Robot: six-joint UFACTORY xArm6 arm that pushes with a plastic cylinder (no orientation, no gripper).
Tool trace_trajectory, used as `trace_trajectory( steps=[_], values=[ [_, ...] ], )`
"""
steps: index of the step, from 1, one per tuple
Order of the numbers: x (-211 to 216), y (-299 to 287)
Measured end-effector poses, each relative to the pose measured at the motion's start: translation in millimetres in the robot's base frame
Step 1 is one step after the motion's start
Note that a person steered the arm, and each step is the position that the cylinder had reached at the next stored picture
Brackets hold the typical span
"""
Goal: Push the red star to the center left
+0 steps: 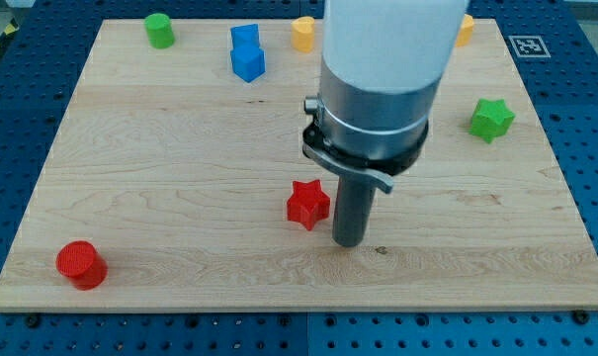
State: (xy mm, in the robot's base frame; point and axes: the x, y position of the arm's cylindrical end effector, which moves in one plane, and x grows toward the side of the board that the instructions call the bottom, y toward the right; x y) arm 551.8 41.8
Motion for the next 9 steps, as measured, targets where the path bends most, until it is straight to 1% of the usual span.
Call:
trace_trajectory(
  steps=[1, 3, 5, 6, 9],
  values=[
    [-1, -2],
    [-32, -25],
    [-34, -78],
    [-47, -104],
    [-107, -167]
  ],
)
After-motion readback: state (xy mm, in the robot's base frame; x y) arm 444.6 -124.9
